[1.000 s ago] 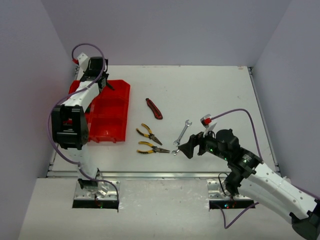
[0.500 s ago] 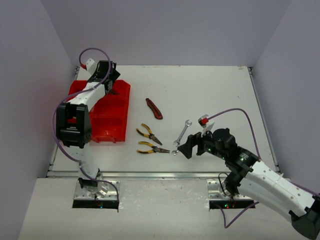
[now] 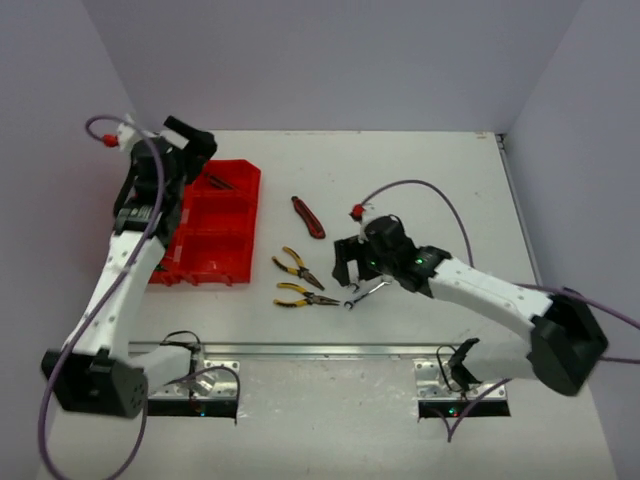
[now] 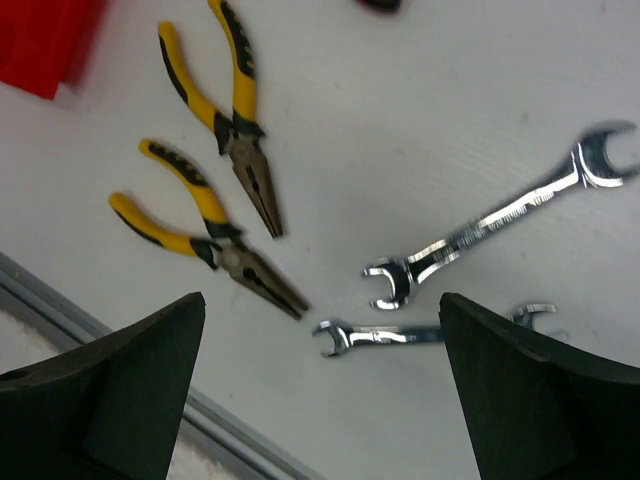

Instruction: Sort the tools into containers

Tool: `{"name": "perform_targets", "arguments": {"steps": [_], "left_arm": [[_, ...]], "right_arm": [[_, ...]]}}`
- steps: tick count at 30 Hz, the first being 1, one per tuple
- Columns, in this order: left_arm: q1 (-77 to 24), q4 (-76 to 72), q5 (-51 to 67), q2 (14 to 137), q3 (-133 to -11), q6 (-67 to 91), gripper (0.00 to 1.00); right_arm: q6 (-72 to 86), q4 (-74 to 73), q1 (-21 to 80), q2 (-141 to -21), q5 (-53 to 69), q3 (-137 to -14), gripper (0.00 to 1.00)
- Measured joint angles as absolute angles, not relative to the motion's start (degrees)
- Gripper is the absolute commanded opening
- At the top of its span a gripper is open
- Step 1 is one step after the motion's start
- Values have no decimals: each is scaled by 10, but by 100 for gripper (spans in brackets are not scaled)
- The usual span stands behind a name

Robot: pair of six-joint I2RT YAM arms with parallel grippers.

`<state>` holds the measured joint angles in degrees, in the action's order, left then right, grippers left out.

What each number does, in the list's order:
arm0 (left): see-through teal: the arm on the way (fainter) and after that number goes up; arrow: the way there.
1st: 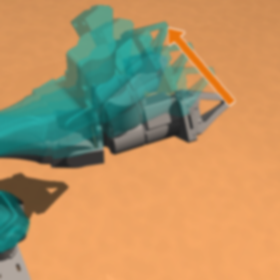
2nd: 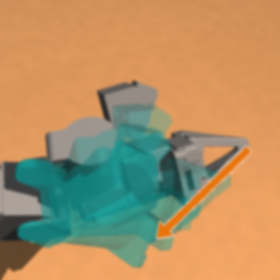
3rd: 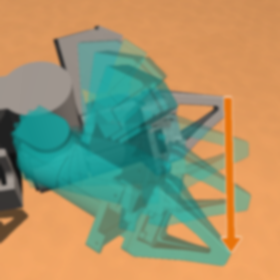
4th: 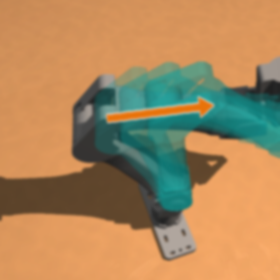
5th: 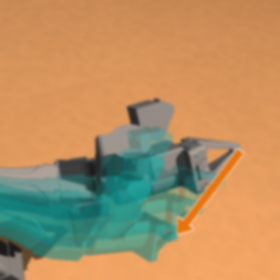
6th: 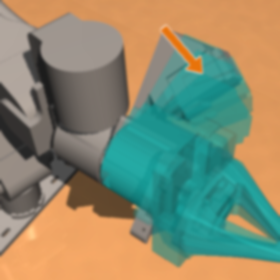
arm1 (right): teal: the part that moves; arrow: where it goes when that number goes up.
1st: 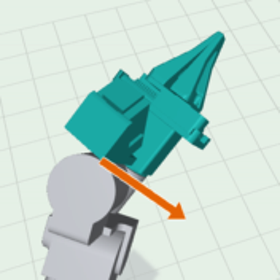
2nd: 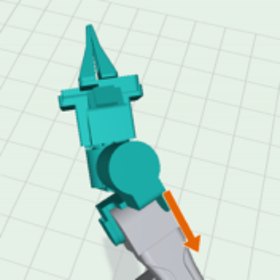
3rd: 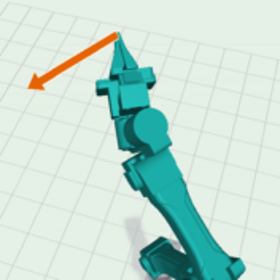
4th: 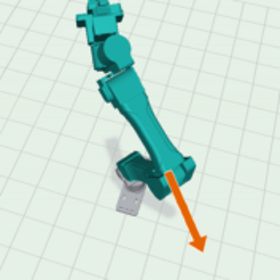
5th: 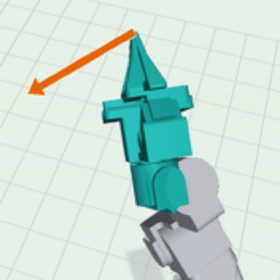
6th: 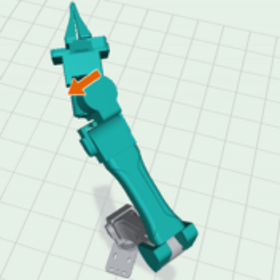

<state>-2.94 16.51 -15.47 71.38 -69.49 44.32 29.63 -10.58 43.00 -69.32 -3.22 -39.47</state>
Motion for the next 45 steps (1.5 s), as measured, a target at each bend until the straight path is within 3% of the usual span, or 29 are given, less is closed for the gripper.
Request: {"name": "perform_targets", "arguments": {"steps": [5, 12, 15, 17, 18, 20, 25, 34, 38, 45], "left_arm": [[-29, 164, -46, 455, -535, 404, 100], [-29, 238, 93, 324, -449, 340, 100], [-29, 285, 100, 300, -438, 313, 100], [-29, 303, 101, 292, -438, 295, 100], [-29, 310, 101, 286, -438, 286, 100], [-29, 316, 103, 281, -438, 274, 100], [-29, 320, 114, 288, -434, 269, 100], [-29, 159, 241, 332, -289, 367, 100], [-38, 29, 313, 383, -224, 459, 100], [-159, -191, 278, 391, -191, 561, 96]], "right_arm": [[267, -170, 411, -973, -47, -659, 94], [202, -256, 396, -1269, -81, -974, 92], [183, -285, 393, -1355, -97, -1064, 77], [171, -298, 391, -1372, -104, -1096, 54], [166, -304, 390, -1375, -100, -1104, 51], [160, -315, 388, -1376, -96, -1104, 25], [166, -283, 387, -1339, -87, -1036, 6], [168, -200, 425, -1065, -96, -750, 5], [175, -154, 451, -905, -64, -697, 5], [219, -53, 471, -773, 23, -604, 6]]}}
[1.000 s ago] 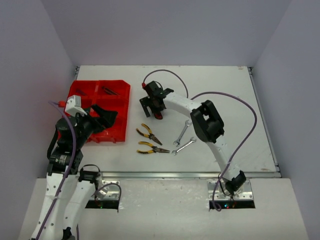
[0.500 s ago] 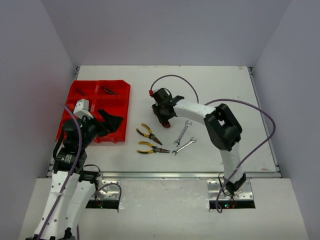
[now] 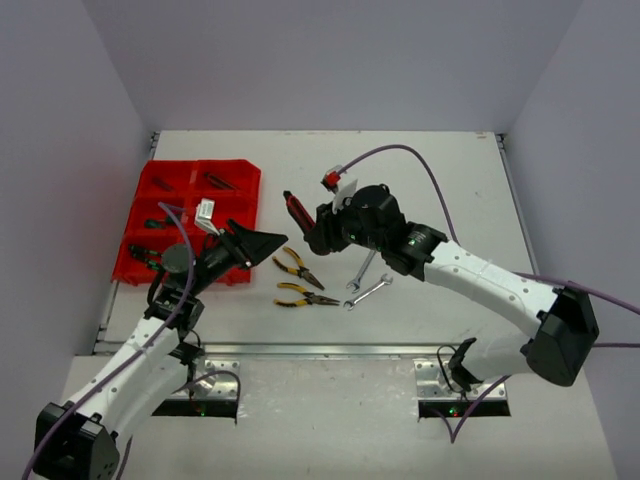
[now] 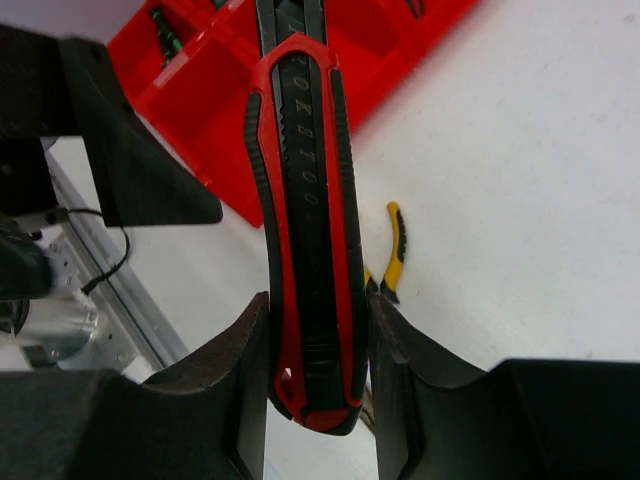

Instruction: Sort the tools into containers

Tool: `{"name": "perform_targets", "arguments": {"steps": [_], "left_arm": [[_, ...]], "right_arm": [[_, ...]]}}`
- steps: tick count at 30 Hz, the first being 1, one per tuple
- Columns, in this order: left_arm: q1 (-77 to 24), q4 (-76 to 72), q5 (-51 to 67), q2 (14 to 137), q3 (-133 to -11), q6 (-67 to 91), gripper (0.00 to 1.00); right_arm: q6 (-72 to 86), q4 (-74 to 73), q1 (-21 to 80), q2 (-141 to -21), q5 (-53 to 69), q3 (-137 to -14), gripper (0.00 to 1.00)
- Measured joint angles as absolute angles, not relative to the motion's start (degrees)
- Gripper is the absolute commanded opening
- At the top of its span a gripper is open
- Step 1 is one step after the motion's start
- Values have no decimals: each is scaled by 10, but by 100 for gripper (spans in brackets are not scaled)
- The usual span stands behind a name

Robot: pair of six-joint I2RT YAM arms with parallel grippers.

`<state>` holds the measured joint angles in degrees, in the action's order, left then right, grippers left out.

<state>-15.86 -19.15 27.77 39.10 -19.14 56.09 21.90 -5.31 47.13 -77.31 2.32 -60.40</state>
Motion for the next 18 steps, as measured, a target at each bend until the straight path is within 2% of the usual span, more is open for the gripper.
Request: {"name": "perform_targets", "arguments": {"steps": [4, 9, 13, 15, 16, 18], "left_arm": [[-211, -266, 244, 434, -216, 576, 89], [-239, -295, 206, 486, -236, 578, 65], [-240, -286, 181, 512, -236, 577, 66], [-242, -282, 177, 522, -236, 577, 58], [-243, -280, 175, 526, -237, 577, 52], [-247, -282, 175, 532, -243, 575, 15]], "right_arm": [[239, -53, 486, -769, 44, -570, 6], [248, -57, 495, -762, 34, -567, 7], [251, -51, 507, -743, 46, -567, 7], [251, -49, 513, -733, 48, -567, 7], [251, -48, 515, -729, 48, -567, 7], [251, -48, 516, -725, 50, -567, 8]]}}
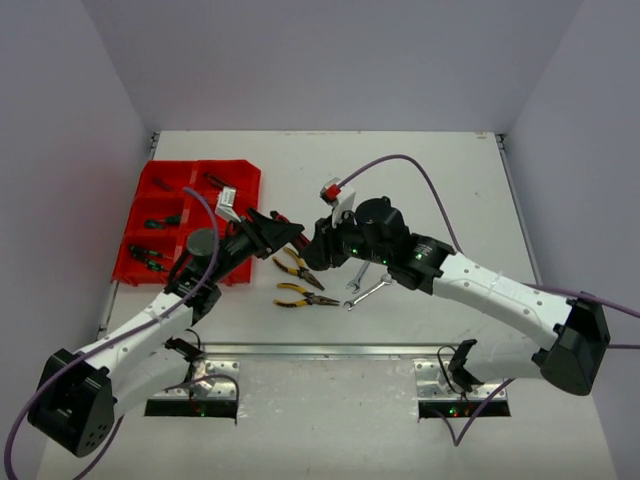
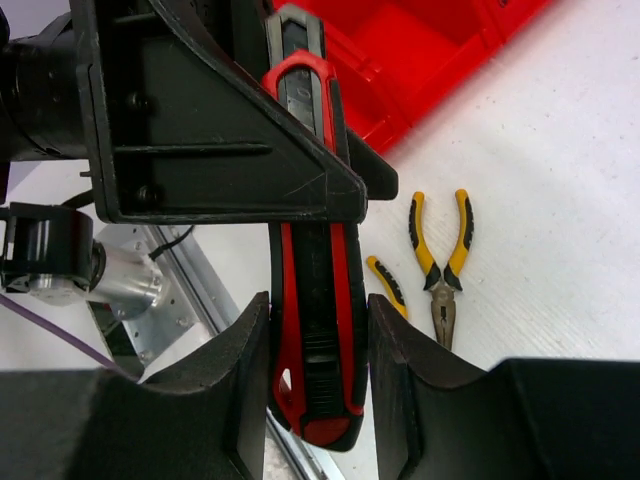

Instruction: Sort the tools into containers

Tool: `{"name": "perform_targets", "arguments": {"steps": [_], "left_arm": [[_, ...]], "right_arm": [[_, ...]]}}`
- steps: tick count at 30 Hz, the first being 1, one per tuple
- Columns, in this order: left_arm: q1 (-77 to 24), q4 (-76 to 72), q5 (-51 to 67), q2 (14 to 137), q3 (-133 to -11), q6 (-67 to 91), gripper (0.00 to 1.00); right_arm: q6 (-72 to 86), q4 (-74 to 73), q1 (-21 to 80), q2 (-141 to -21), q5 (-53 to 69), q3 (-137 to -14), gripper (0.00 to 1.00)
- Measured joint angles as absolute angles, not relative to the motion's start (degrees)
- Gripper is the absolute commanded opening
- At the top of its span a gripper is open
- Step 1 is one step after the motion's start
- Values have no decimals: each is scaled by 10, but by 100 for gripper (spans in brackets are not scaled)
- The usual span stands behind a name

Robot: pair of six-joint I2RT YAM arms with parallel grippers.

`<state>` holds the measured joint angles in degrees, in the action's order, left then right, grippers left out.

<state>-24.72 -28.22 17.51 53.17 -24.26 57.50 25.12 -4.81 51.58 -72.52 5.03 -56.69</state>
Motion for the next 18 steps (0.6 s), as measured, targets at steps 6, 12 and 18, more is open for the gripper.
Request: {"name": "perform_targets", "arguments": {"steps": [6, 12, 18], "left_arm": [[-256, -278, 179, 543, -268, 561, 0], [-257, -155, 79, 578, -371, 501, 0], [-171, -16, -130, 750, -608, 438, 0]], "right_arm": [[249, -32, 515, -722, 50, -555, 65], [259, -15, 518, -708, 19, -529, 99], [286, -73, 522, -607, -107, -457, 99]]}}
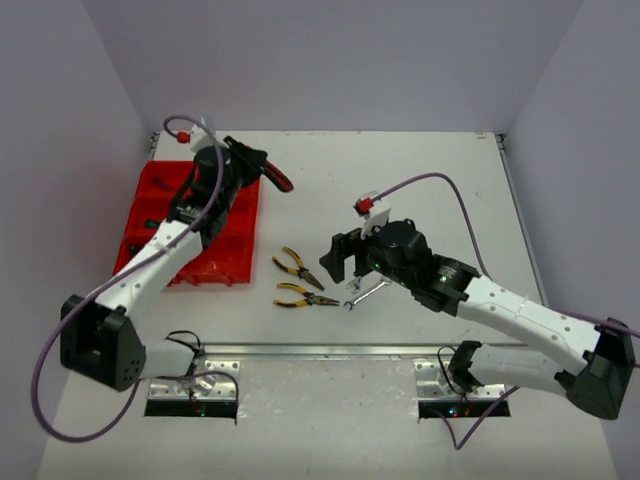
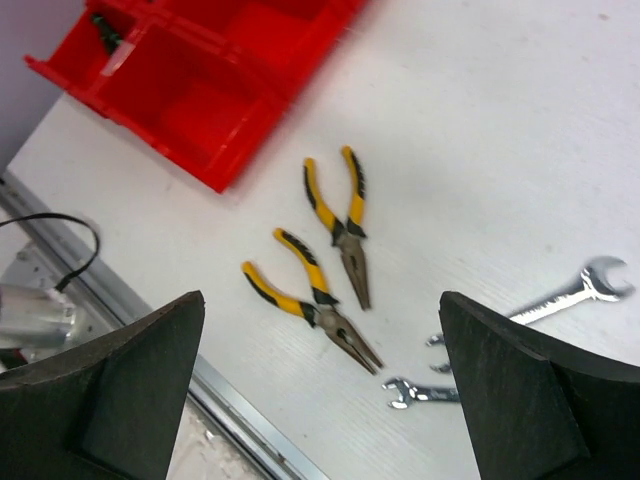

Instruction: Sort the tools into containers

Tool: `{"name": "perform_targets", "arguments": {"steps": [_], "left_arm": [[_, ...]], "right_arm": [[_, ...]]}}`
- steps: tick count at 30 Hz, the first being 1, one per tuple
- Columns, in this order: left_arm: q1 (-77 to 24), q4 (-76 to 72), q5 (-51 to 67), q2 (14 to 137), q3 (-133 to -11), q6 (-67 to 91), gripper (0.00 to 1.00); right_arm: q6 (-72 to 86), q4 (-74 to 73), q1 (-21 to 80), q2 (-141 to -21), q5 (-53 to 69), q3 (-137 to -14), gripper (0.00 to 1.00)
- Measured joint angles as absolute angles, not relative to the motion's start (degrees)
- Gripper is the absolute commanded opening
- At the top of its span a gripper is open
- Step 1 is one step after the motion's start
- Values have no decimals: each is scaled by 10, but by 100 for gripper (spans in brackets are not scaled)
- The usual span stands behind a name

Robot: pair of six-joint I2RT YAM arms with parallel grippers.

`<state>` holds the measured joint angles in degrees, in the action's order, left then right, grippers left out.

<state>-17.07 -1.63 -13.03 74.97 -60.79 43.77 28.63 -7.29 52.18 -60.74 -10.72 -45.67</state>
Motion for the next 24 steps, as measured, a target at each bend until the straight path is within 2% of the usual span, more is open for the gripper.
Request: {"name": "perform_targets", "arguments": {"steps": [5, 10, 12, 18, 20, 21, 24], "left_arm": [[-88, 47, -268, 903, -714, 415, 0], [-77, 97, -336, 1053, -858, 377, 1], [-75, 114, -354, 1086, -892, 371, 5], [-68, 125, -382, 1125, -901, 356, 6], [-61, 127, -383, 1127, -894, 358, 51], [-58, 128, -383, 1127, -890, 359, 66], [-48, 125, -375, 1127, -880, 363, 97]], "right_arm": [[306, -100, 521, -533, -135, -410, 99], [319, -114, 521, -479, -128, -361, 99], [319, -123, 521, -470, -129, -355, 99], [317, -144, 521, -419, -136, -338, 99], [316, -146, 521, -408, -141, -334, 99], [315, -147, 521, -405, -143, -333, 99], [315, -147, 521, -409, -146, -332, 99]]}}
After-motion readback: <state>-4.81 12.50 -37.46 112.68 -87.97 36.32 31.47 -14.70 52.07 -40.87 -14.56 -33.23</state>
